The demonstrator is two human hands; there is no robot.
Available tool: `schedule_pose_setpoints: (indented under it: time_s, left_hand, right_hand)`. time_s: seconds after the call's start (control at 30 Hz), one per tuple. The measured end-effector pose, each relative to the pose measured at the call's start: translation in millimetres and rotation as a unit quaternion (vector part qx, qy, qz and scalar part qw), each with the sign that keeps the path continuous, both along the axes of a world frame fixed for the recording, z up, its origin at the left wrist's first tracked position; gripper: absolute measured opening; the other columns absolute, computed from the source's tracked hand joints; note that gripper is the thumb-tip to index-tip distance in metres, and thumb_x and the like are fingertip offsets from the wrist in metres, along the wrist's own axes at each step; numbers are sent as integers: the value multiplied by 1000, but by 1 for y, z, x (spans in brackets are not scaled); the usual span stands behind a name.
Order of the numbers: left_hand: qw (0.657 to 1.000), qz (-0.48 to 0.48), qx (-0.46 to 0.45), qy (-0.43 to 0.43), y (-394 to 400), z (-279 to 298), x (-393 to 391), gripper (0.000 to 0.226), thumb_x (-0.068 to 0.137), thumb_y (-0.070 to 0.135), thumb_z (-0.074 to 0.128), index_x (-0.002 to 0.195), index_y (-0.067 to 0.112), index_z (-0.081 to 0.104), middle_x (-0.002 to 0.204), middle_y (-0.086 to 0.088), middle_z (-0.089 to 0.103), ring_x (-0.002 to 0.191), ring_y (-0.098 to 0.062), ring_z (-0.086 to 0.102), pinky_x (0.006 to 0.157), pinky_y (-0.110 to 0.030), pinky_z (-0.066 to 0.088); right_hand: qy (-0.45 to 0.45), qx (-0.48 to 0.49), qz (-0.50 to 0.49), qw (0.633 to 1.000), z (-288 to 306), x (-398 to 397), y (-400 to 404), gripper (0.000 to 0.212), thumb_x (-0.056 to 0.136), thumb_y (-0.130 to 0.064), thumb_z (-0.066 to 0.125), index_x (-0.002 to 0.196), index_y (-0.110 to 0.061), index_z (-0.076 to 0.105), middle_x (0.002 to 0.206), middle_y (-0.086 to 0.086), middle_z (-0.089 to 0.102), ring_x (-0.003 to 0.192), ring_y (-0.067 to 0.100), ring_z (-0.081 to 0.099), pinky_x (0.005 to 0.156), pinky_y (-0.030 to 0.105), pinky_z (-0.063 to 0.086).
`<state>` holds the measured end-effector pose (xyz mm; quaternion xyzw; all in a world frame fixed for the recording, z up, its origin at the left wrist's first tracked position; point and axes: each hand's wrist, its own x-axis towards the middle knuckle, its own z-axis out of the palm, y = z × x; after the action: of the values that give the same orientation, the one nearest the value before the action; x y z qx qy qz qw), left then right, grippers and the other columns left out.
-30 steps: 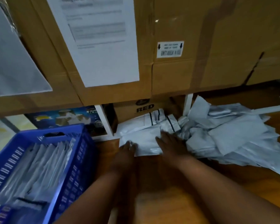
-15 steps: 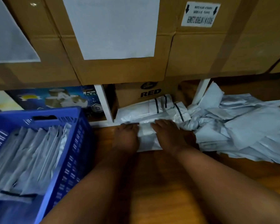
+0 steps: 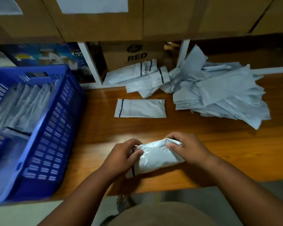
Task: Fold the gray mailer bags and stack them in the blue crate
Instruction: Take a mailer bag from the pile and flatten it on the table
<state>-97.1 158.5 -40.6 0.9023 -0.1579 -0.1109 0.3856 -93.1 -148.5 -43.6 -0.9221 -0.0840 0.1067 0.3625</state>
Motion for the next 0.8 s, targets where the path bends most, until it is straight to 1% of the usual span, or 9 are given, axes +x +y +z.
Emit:
schedule_pose_setpoints:
  time_s: [0.07,0.13,0.3,0.47,0.57,0.63,0.67,0.73,0.8]
  left_hand:
    - [998,38,-10,54,-12,-17,-20,19,95,42,77,113,40,69,86,11,72,82,-2,67,72,-26,51]
    - [992,93,-16,78,-21,-29,-31,19,94,42,78,111,40,70,82,8,71,77,-3,66,68,-27,49]
    - [978,204,-3,40,-37,-37,-41,12,94,33,79,104,32,72,85,10,72,82,-5,66,70,-28,50]
    - [972,234,9,5,-44,-36,-41,5,96,30,75,100,30,71,84,13,71,82,-3,65,67,-26,45]
    - [969,246,15,-21,-42,-35,-35,4,98,29,74,102,28,72,88,14,70,85,-5,66,69,-28,47]
    - [965,253,34,-59,-38,-31,-29,9,100,29,71,108,27,72,97,10,71,92,-12,66,77,-33,53]
    - [962,250,64,-91,-37,-28,-28,13,101,31,68,113,26,71,105,8,70,100,-14,63,83,-37,54]
    - [952,219,130,-168,-39,-21,-31,25,103,34,64,125,24,68,125,3,64,119,-17,54,98,-44,51]
    - [950,150,159,-222,-49,-17,-41,35,104,36,62,136,22,64,142,0,57,136,-20,47,112,-46,45]
  right_hand:
    - [34,-13,-6,999,-15,-14,-13,25,95,-47,73,118,-41,71,116,-24,72,108,-1,66,89,29,53]
    - [46,-22,-18,999,-27,-23,-22,26,95,-46,76,119,-40,70,117,-21,71,108,4,65,86,29,52]
    - [27,-58,-71,995,-41,-36,-27,24,96,-46,72,119,-40,66,114,-8,71,97,15,64,74,32,50]
    - [1,-68,-91,994,-39,-42,-25,25,103,-41,64,128,-36,65,120,-3,72,103,19,65,75,31,48]
    - [1,-49,-101,994,-34,-43,-29,26,105,-37,63,131,-35,65,120,-3,73,105,19,66,76,31,48]
    - [8,-42,-101,994,-28,-41,-30,28,105,-37,63,133,-36,63,119,-5,71,105,18,66,75,31,46]
    - [6,-49,-99,994,-24,-42,-28,31,105,-38,62,135,-35,62,122,-5,69,109,19,65,78,32,48]
    - [-54,-114,-84,988,-16,-47,-25,38,104,-42,61,140,-32,57,132,-4,60,119,21,58,91,36,51]
    - [-138,-181,-57,972,-13,-56,-20,44,103,-43,57,144,-30,52,145,-2,52,133,24,50,106,41,49]
